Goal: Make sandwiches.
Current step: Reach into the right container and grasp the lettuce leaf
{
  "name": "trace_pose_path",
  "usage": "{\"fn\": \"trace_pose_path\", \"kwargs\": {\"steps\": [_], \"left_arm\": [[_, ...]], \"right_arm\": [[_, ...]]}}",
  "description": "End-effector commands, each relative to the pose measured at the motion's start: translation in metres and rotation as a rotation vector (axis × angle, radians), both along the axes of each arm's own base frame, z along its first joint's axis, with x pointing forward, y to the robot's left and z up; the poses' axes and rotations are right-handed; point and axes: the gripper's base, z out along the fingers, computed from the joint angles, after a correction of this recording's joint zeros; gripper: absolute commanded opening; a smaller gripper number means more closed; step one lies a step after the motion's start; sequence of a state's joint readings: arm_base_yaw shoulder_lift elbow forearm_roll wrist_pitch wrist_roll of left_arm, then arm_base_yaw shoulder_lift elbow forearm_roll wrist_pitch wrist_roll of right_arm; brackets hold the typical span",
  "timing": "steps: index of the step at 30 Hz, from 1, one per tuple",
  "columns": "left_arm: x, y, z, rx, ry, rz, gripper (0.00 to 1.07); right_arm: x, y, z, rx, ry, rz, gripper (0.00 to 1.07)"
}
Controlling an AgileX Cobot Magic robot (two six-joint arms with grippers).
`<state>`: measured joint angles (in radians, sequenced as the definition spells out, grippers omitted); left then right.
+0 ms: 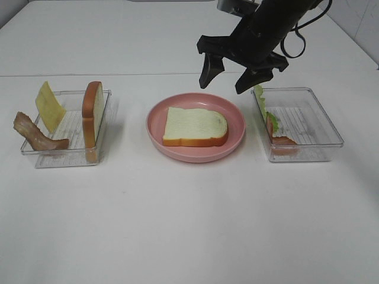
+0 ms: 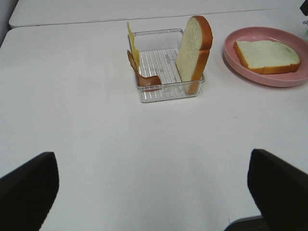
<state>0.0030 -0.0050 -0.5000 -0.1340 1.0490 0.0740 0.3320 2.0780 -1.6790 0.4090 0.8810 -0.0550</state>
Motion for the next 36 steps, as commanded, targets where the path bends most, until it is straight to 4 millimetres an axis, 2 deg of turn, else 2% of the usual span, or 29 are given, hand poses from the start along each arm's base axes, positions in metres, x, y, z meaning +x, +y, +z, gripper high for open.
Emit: {"fn": "trace_pose_path", "kwargs": {"steps": [1,4,9,12,15,17,20,21,28,36], "left_arm": [[-0.002,0.000,0.001,-0.001,-0.029,0.000,1.00],[-0.002,0.000,0.001,-0.001,-0.029,0.000,1.00],[-0.002,0.000,0.001,-0.001,-0.029,0.000,1.00],[-0.002,0.000,0.001,-0.001,-0.029,0.000,1.00],[-0.002,0.000,0.001,-0.001,-0.029,0.000,1.00],[-0.002,0.000,0.001,-0.001,-0.029,0.000,1.00],[-0.002,0.000,0.001,-0.001,-0.029,0.000,1.00],[-0.002,0.000,0.001,-0.001,-0.029,0.000,1.00],[-0.002,0.000,0.001,-0.001,-0.029,0.000,1.00],[-0.002,0.000,0.001,-0.001,-0.029,0.000,1.00]], "right_arm": [[-0.003,-0.011,0.016,-0.106,-0.048,-0.003,0.76],[-0.002,-0.014,0.018,-0.135,-0.052,-0.004,0.76],[0.006,-0.024,0.035,-0.262,-0.117,-0.018,0.75],[0.011,-0.025,0.038,-0.281,-0.126,-0.014,0.75],[0.018,-0.025,0.033,-0.316,-0.100,-0.004,0.75],[0.028,-0.024,0.021,-0.357,-0.072,0.008,0.75],[0.030,-0.024,0.016,-0.364,-0.060,0.010,0.75],[0.033,-0.023,0.008,-0.374,-0.045,0.014,0.75],[0.041,-0.023,-0.018,-0.420,-0.009,0.014,0.75],[0.043,-0.024,-0.028,-0.431,0.009,0.003,0.75]]}}
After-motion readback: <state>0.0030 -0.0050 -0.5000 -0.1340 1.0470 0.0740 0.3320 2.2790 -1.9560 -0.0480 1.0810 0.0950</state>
